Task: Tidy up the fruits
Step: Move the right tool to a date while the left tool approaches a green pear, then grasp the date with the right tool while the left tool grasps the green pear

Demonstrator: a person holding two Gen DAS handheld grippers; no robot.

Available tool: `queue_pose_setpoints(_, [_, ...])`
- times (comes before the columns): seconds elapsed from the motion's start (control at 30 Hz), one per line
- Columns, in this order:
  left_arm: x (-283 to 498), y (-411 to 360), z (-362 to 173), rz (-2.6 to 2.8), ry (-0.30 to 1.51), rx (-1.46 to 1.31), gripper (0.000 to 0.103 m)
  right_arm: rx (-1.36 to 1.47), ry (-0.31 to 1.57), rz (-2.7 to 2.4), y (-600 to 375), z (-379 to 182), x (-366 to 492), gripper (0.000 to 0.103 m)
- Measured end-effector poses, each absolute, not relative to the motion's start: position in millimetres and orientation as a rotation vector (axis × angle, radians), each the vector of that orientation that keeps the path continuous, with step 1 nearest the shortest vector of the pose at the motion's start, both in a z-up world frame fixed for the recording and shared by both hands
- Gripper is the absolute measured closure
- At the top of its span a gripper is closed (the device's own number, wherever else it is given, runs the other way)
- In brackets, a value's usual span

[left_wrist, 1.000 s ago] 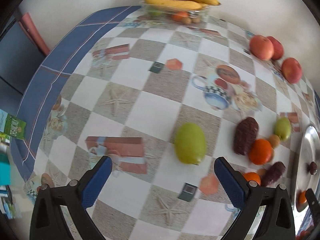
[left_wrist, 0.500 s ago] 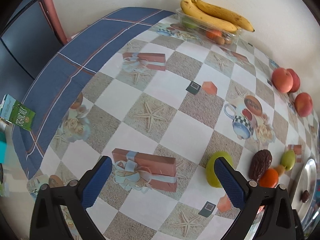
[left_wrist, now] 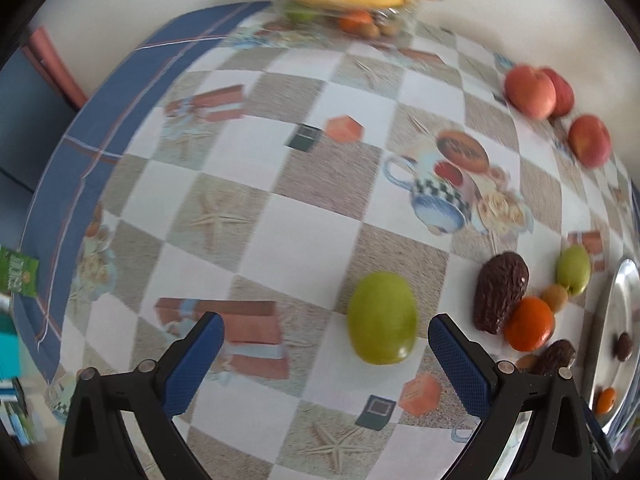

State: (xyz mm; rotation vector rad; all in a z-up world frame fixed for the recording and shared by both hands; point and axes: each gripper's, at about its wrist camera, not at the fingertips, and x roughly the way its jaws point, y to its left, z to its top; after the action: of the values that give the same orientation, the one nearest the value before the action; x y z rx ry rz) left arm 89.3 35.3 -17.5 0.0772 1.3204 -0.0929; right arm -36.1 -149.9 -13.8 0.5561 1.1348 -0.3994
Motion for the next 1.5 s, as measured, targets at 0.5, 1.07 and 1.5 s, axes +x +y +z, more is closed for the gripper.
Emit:
queue_pose_setpoints(0.5, [97.6, 9.6, -43.5, -0.107, 1.345, 0.163, 0.0, 0.469, 1.21, -0.509, -153.2, -45.1, -12.5, 0.003])
queue_pose_setpoints(1.07, [103.2, 13.0, -43.7, -0.127, 1.28, 0.113, 0.0, 0.399, 1.13, -0.637, -150.8, -52.0, -5.4, 0.0])
queue_pose_setpoints(1.5, [99.8, 18.6, -40.5, -0.136, 1.242, 0.137, 0.0, 0.385, 1.253, -0.546, -168.4, -56.1, 17.4, 0.0])
